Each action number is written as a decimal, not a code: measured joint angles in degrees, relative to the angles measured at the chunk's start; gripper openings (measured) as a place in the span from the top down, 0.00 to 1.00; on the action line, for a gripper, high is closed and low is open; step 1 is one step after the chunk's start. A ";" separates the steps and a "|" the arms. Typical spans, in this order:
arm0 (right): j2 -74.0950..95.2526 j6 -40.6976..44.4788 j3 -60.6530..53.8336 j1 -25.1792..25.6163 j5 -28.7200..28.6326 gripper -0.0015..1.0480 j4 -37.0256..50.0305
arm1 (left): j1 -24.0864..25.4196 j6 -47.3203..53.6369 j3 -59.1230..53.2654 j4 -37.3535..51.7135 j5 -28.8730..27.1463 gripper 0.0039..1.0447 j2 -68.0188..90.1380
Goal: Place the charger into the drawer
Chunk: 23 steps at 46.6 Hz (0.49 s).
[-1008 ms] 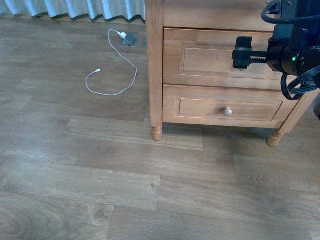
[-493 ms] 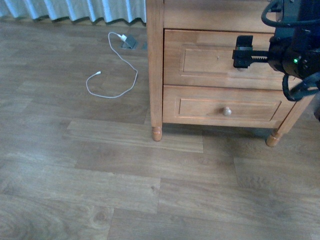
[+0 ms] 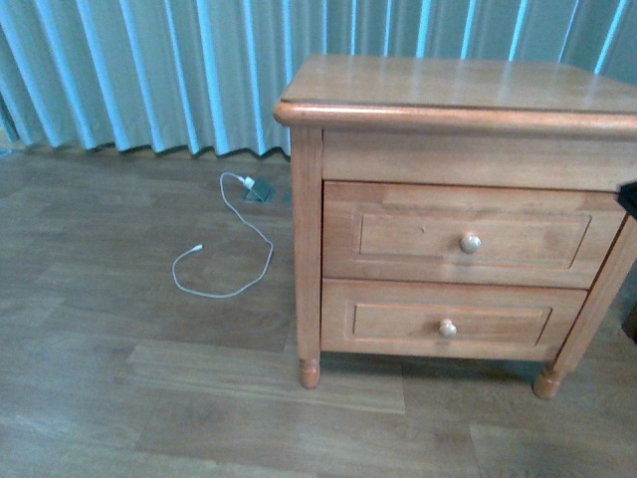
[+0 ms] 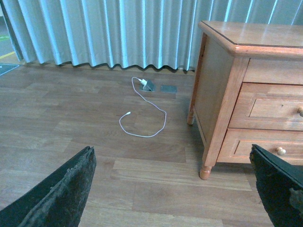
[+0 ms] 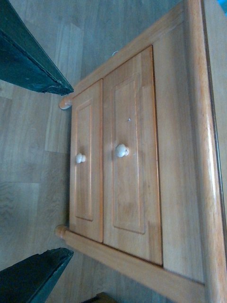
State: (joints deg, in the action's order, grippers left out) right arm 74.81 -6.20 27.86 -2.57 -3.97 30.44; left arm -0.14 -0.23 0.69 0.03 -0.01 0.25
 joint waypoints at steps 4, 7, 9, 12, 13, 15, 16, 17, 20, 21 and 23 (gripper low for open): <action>-16.31 -0.55 -5.33 2.16 -0.94 0.08 -9.66 | 0.00 -0.02 0.00 0.00 0.00 0.06 0.00; -26.01 -1.42 -6.93 2.91 -1.55 0.08 -16.96 | 0.00 -0.02 0.00 -0.02 0.00 0.06 0.00; -31.78 -1.64 -7.56 2.99 -1.55 0.08 -20.63 | 0.00 -0.02 0.00 0.00 0.00 0.06 0.00; -34.03 -1.68 -7.54 3.02 -1.55 0.08 -20.90 | 0.00 0.00 0.00 -0.02 0.00 0.06 0.00; -34.05 -1.68 -7.54 3.02 -1.57 0.08 -20.96 | 0.00 -0.02 0.00 -0.02 0.00 0.06 0.00; -33.90 -1.70 -7.61 3.02 -1.55 0.08 -20.94 | 0.00 0.00 0.00 0.00 0.00 0.06 0.00; -33.55 -0.90 -8.76 2.86 0.37 0.11 -17.94 | 0.00 -0.02 0.00 0.00 0.00 0.06 0.00; -33.55 0.09 -10.01 2.78 1.75 0.15 -14.93 | 0.00 -0.02 0.00 -0.02 0.00 0.06 0.00; -35.43 3.67 -14.80 2.75 3.93 0.31 -5.40 | 0.00 -0.02 0.00 -0.02 -0.02 0.06 -0.02; -35.87 3.98 -15.19 2.75 4.00 0.33 -5.03 | 0.00 -0.02 0.00 0.00 0.00 0.06 -0.02; -37.31 4.72 -16.35 2.75 4.02 0.42 -4.52 | 0.00 -0.02 0.00 -0.02 0.00 0.06 0.00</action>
State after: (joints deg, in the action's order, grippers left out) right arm 37.50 -1.48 11.51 0.19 0.05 25.91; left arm -0.14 -0.25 0.69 0.01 -0.01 0.25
